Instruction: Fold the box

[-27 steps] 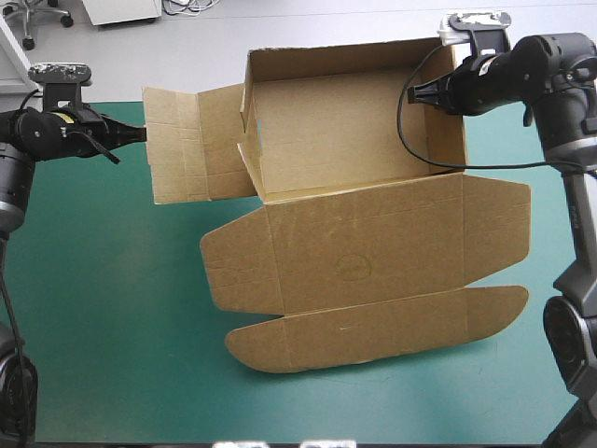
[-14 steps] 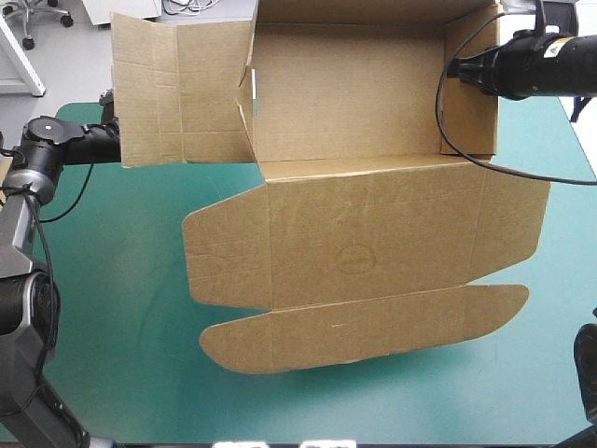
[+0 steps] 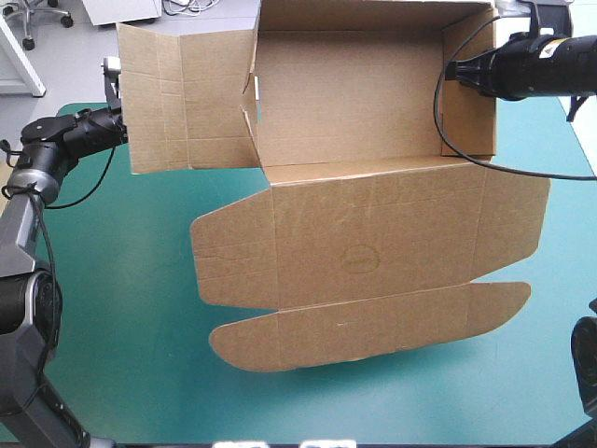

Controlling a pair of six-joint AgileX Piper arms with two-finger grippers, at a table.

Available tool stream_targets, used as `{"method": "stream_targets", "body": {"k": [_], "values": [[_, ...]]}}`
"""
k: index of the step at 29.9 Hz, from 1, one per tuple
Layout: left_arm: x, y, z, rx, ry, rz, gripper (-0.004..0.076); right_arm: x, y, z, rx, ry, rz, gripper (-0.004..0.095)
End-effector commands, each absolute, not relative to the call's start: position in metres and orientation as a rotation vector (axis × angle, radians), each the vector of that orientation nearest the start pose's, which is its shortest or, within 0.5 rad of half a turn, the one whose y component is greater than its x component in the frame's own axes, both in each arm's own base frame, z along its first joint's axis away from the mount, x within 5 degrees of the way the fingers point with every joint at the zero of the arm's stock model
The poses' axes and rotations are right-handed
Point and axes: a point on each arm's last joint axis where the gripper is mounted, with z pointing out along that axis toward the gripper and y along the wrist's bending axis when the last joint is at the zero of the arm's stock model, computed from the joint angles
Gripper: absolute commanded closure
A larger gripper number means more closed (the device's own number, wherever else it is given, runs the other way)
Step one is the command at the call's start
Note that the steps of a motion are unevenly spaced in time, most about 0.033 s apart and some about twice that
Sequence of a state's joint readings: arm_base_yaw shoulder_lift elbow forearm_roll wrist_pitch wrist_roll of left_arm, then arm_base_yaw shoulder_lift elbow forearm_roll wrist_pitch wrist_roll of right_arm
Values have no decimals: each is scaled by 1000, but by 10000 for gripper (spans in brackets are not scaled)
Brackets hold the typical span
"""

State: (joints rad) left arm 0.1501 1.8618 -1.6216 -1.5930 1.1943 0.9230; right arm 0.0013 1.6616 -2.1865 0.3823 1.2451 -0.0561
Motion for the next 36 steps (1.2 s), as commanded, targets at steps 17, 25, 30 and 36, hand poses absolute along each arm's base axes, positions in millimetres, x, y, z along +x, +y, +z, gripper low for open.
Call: {"method": "stream_targets", "body": {"k": [17, 25, 30, 36], "values": [[332, -82, 461, 535, 1532, -1502, 729, 327, 33, 519, -119, 2142, 471, 926], [314, -93, 476, 583, 1498, -1513, 731, 328, 33, 518, -114, 2145, 477, 926], [306, -96, 483, 601, 1483, -1515, 731, 329, 34, 517, -113, 2147, 480, 926], [299, -103, 489, 627, 1460, -1536, 712, 330, 34, 515, -110, 2157, 479, 926]]}}
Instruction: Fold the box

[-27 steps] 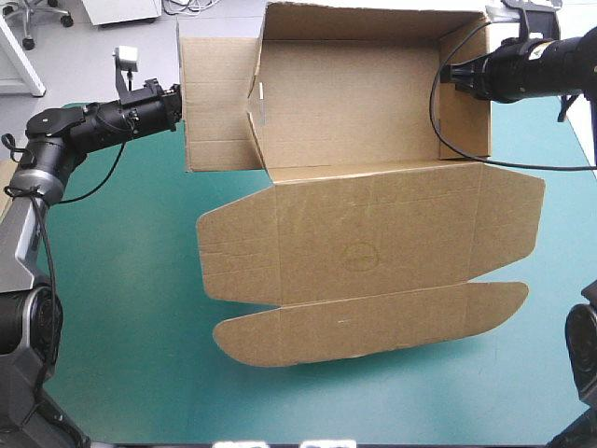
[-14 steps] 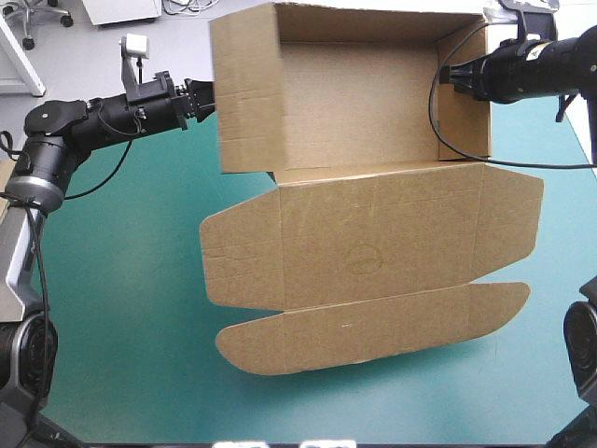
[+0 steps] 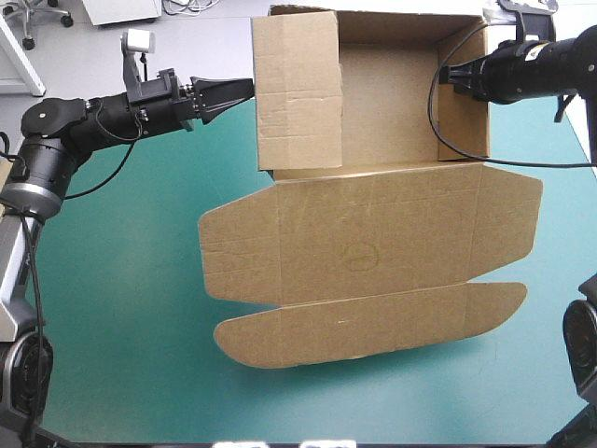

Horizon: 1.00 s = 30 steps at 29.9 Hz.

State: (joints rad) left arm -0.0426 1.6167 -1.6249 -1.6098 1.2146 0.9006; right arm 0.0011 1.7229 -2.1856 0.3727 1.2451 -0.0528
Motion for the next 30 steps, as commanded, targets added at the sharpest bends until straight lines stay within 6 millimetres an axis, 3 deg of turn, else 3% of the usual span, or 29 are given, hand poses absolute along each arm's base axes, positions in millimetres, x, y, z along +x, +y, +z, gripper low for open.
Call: {"method": "stream_targets", "body": {"k": [1, 4, 9, 11, 21, 30], "values": [[298, -105, 488, 632, 1465, -1538, 692, 330, 34, 515, -110, 2157, 479, 926], [298, -105, 488, 631, 1475, -1537, 518, 330, 34, 515, -110, 2157, 479, 926], [299, -105, 487, 626, 1481, -1542, 132, 330, 33, 515, -110, 2158, 477, 926], [299, -105, 487, 627, 1491, -1538, 101, 330, 33, 515, -110, 2158, 477, 926], [309, -111, 476, 532, 1648, -1407, 106, 331, 35, 513, -76, 2169, 474, 920], [309, -138, 481, 510, 1851, -1071, 106, 340, 61, 500, -90, 2232, 389, 920]]}}
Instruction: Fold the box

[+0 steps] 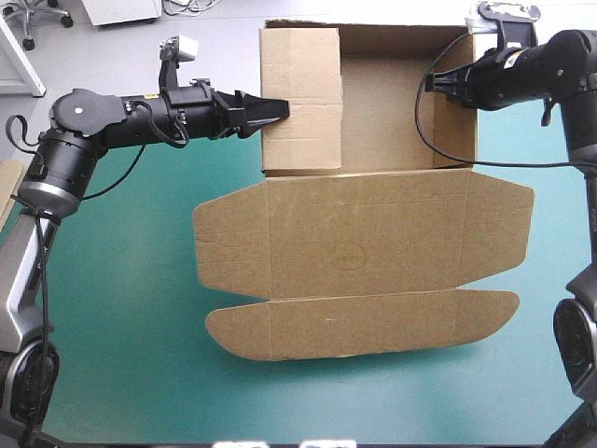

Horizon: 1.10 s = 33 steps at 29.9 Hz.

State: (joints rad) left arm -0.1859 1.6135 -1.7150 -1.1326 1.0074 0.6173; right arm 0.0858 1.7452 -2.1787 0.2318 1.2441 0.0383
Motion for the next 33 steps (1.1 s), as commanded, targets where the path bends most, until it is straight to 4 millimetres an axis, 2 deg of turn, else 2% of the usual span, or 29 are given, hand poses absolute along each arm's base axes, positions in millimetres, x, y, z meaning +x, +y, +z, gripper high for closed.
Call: {"method": "stream_targets", "body": {"k": [1, 10, 13, 18, 22, 26, 31, 33], "values": [[310, -139, 480, 487, 1880, -1036, 106, 341, 64, 498, -80, 2239, 389, 920], [321, -135, 463, 332, 2062, -681, 111, 347, 88, 488, -53, 2282, 461, 920], [325, -132, 458, 284, 2104, -631, 152, 349, 99, 483, -69, 2301, 472, 920], [331, -132, 447, 283, 2171, -600, 260, 354, 119, 471, -100, 2337, 489, 920], [339, -129, 433, 250, 2250, -521, 419, 360, 127, 462, -89, 2366, 468, 920], [348, -129, 415, 233, 2339, -468, 722, 367, 147, 446, -99, 2413, 478, 920], [362, -132, 394, 201, 2415, -455, 734, 378, 172, 420, -160, 2464, 356, 919], [367, -134, 386, 205, 2443, -440, 734, 384, 176, 409, -150, 2485, 318, 916]]}}
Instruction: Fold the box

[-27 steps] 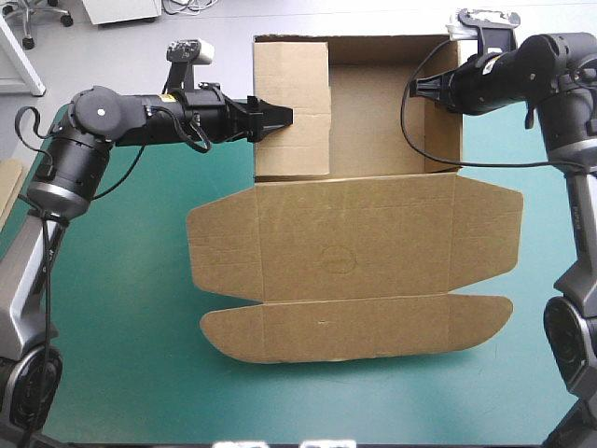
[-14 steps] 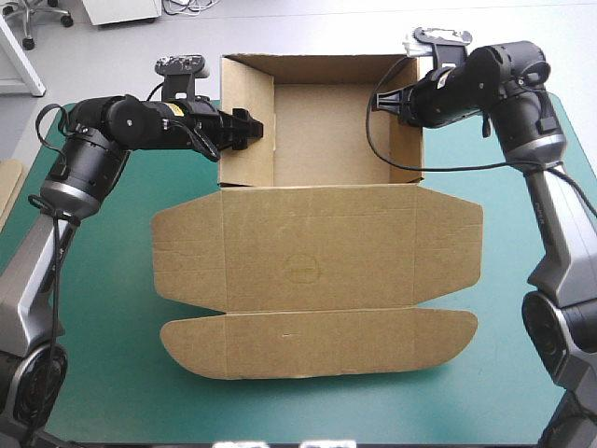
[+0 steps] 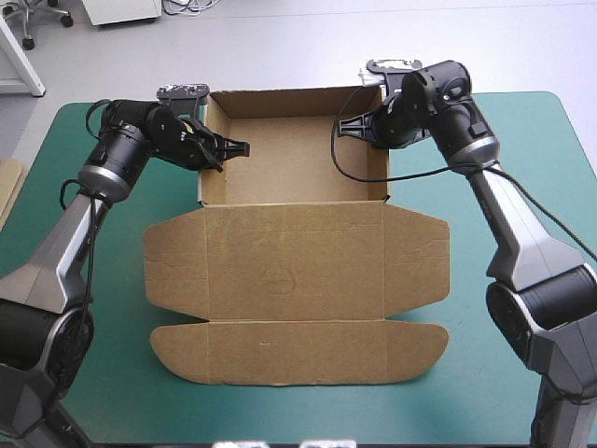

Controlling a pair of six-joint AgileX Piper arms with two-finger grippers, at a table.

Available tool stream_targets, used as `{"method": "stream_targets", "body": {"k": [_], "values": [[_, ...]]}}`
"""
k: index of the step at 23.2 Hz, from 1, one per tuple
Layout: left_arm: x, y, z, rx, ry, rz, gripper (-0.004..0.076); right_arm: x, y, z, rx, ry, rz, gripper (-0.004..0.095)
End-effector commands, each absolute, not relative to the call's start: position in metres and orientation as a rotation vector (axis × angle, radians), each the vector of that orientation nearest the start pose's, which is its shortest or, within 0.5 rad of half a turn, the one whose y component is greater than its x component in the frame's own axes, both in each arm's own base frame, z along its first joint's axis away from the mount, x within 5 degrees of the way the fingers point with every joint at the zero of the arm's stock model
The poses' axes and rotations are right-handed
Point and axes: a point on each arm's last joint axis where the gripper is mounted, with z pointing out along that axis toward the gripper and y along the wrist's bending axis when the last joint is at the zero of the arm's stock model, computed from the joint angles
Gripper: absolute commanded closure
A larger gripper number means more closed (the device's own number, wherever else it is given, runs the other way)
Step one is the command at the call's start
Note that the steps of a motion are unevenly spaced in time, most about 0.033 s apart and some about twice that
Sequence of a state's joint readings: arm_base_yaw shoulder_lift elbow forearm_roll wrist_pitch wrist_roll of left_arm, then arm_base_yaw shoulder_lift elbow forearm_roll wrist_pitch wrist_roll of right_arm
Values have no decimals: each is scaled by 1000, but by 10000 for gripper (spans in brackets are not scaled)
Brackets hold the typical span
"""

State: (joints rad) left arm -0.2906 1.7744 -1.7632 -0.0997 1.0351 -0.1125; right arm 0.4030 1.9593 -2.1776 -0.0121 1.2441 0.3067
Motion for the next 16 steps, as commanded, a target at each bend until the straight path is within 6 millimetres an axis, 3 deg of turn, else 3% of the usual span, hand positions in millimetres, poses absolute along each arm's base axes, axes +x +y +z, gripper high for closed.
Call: {"method": "stream_targets", "body": {"k": [1, 8, 11, 16], "values": [[369, -134, 381, 206, 2458, -424, 734, 388, 178, 403, -150, 2498, 313, 916], [385, -129, 356, 207, 2519, -269, 734, 408, 187, 365, -177, 2588, 299, 916], [397, -133, 326, 213, 2621, -248, 734, 422, 194, 334, -193, 2653, 272, 916], [413, -138, 284, 222, 2731, -217, 734, 432, 199, 306, -195, 2714, 261, 917]]}}
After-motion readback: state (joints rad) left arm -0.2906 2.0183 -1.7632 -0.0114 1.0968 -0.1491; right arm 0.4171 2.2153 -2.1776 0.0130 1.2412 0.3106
